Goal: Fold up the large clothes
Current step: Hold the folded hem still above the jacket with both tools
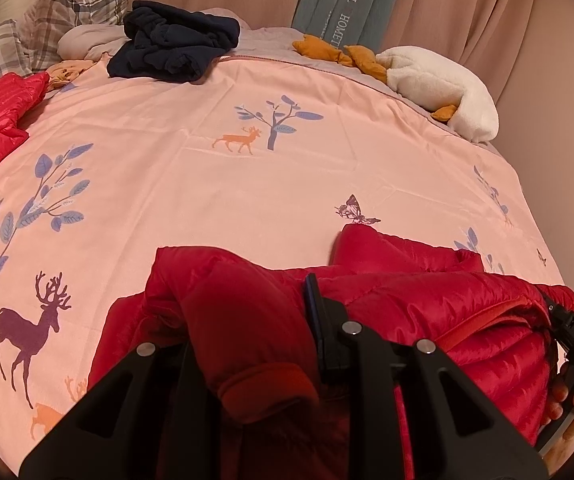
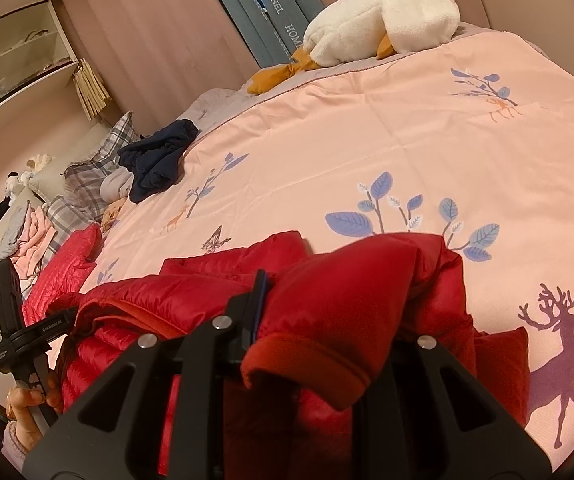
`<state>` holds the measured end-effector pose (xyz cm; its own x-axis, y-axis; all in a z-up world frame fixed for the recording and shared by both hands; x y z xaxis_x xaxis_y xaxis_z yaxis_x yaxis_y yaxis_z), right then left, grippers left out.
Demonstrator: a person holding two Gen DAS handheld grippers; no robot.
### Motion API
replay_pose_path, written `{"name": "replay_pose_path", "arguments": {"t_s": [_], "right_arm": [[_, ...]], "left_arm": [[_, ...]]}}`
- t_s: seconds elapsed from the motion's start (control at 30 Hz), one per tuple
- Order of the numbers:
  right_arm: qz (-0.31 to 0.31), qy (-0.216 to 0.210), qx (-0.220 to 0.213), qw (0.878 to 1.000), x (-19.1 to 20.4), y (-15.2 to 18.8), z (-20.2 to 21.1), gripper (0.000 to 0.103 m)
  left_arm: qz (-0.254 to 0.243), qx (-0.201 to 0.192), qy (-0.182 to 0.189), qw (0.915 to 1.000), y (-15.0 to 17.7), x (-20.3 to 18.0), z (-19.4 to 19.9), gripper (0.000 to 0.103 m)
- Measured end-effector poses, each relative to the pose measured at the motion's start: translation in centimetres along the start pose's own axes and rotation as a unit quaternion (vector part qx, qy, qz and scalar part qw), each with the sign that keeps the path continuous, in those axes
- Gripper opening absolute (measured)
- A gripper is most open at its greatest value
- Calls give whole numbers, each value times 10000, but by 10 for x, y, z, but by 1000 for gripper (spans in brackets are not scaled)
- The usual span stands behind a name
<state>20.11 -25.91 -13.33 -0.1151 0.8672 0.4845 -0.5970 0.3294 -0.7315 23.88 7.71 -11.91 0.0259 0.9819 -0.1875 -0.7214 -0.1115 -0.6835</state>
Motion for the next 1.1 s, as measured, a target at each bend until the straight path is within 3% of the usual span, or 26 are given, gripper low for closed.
{"name": "replay_pose_path", "arguments": {"t_s": [1.1], "right_arm": [[-100,96,179,9997,-2,2,-8,20]], "left_arm": [[-76,203,-36,9998,0,-1,-10,22]]}}
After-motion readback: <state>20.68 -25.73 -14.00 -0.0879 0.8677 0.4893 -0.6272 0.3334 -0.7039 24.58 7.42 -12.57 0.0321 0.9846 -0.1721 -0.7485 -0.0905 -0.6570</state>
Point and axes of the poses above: each gripper's, at about its wrist camera, not at the fingertips, and z roughly against the way its jaws point, x to its left, y to its underside, the point moved 6 cm from there along -z, roughly the way its jaws point, and after that the axes turned 4 degrees about -y, right-handed, at the moved point
